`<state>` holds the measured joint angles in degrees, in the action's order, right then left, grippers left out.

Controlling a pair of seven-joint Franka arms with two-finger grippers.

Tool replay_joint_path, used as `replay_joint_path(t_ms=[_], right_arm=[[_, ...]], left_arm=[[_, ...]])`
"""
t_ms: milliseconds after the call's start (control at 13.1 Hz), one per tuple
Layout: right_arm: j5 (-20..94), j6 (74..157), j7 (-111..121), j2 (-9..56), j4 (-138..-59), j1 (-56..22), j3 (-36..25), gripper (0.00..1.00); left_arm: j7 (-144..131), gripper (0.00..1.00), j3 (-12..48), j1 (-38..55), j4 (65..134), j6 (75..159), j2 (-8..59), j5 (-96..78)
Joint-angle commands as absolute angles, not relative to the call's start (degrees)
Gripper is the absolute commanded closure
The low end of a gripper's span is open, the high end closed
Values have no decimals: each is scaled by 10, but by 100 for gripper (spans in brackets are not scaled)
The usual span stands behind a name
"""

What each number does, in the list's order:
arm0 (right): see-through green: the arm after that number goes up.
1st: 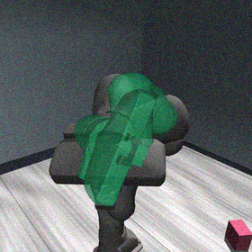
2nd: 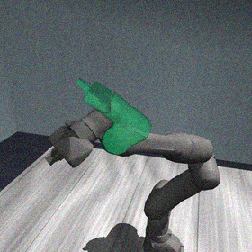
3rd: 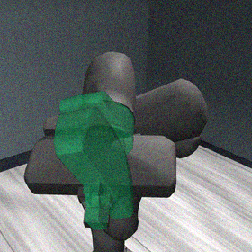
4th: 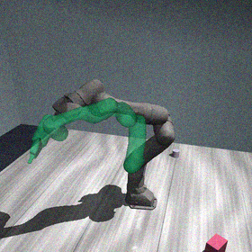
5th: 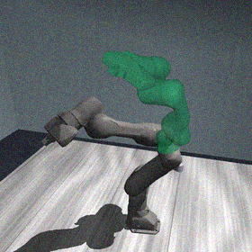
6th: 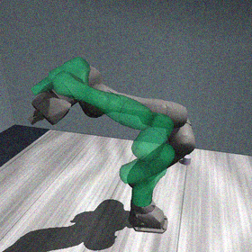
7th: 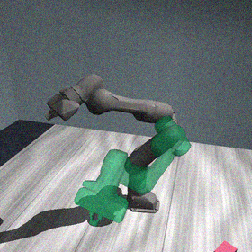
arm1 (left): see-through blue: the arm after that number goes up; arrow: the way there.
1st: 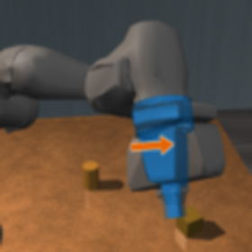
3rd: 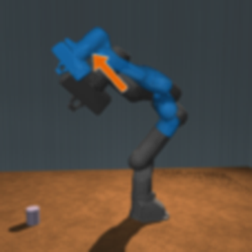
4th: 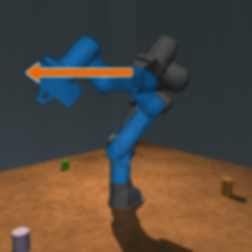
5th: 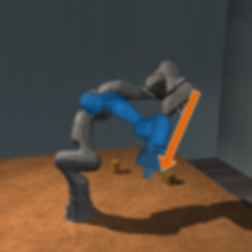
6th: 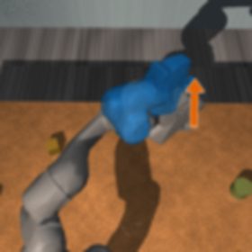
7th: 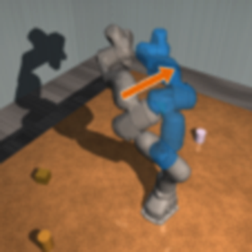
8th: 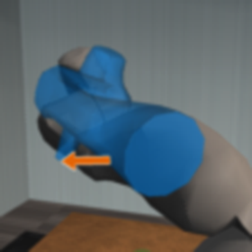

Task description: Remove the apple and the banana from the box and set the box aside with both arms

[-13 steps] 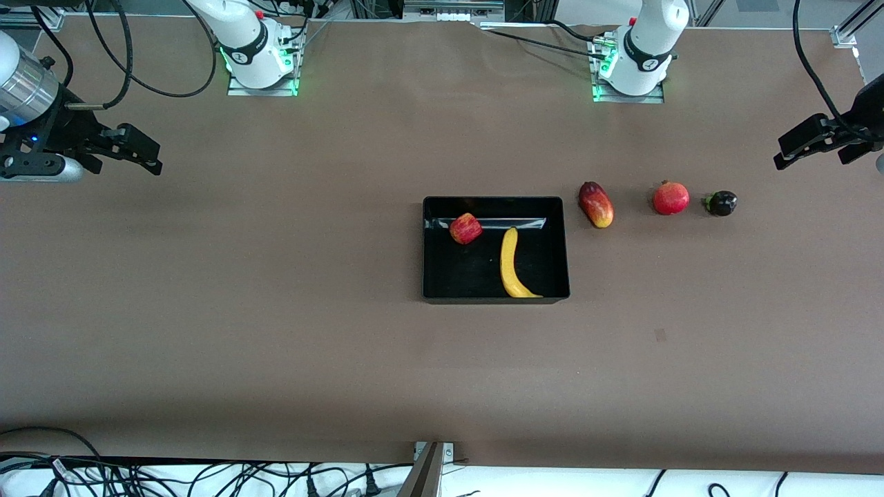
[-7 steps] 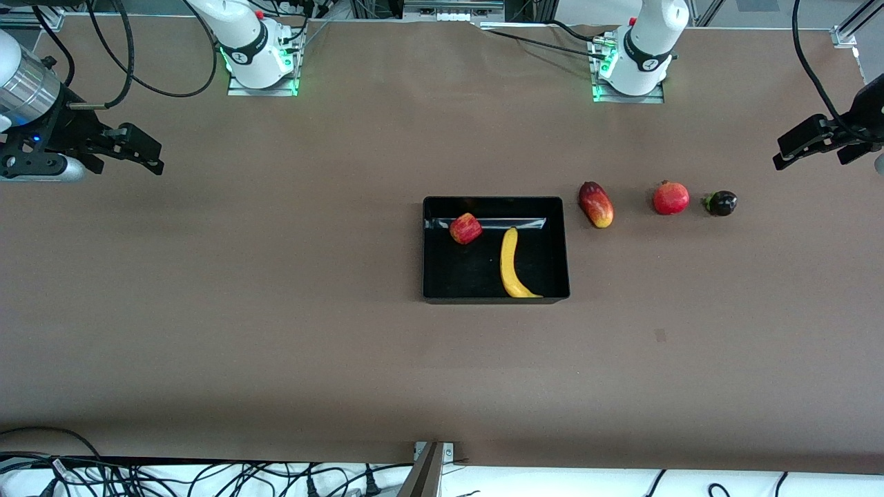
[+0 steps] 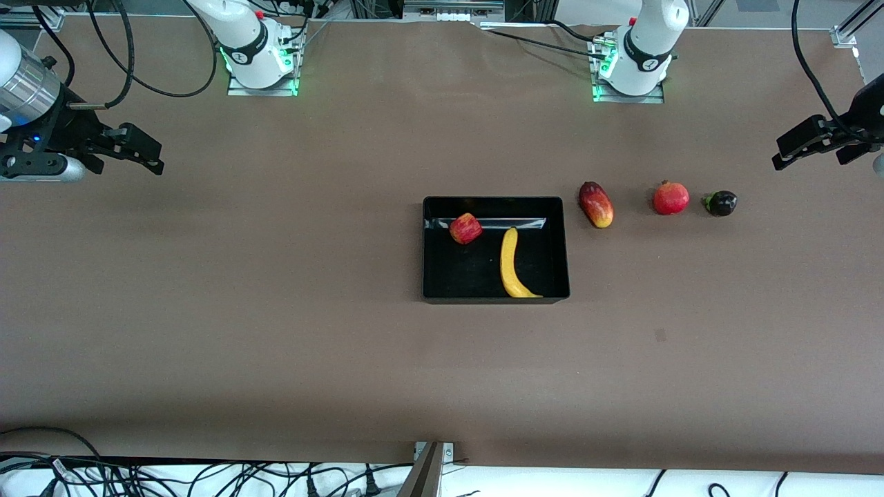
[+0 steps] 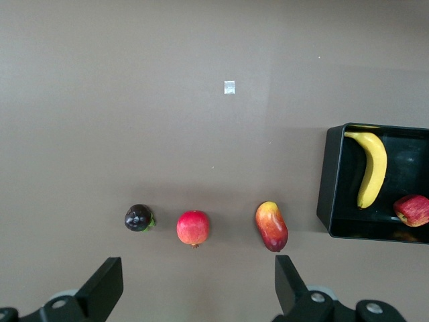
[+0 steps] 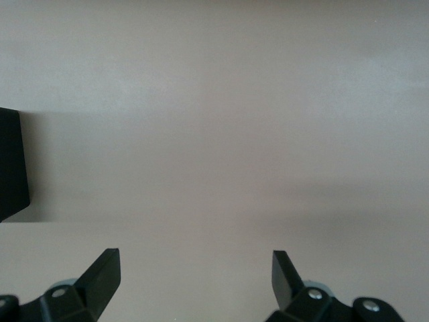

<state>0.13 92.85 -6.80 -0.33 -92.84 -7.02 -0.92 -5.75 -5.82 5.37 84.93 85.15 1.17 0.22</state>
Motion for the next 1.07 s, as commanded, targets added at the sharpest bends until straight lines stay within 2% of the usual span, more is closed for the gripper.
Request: replay_joint_path(t_ms=[0,840,993], right_arm=[[11,927,-60,-1,-919,-69,-9,0],[11,927,-60,-1,-919,-69,-9,0],[11,927,-60,-1,-919,-69,-9,0]], left_arm=[[-50,0,-58,55,855,848,6,6],[-57,0,-58,56,857,848,8,4],[-113,0,-54,67,857,858,26,-10]])
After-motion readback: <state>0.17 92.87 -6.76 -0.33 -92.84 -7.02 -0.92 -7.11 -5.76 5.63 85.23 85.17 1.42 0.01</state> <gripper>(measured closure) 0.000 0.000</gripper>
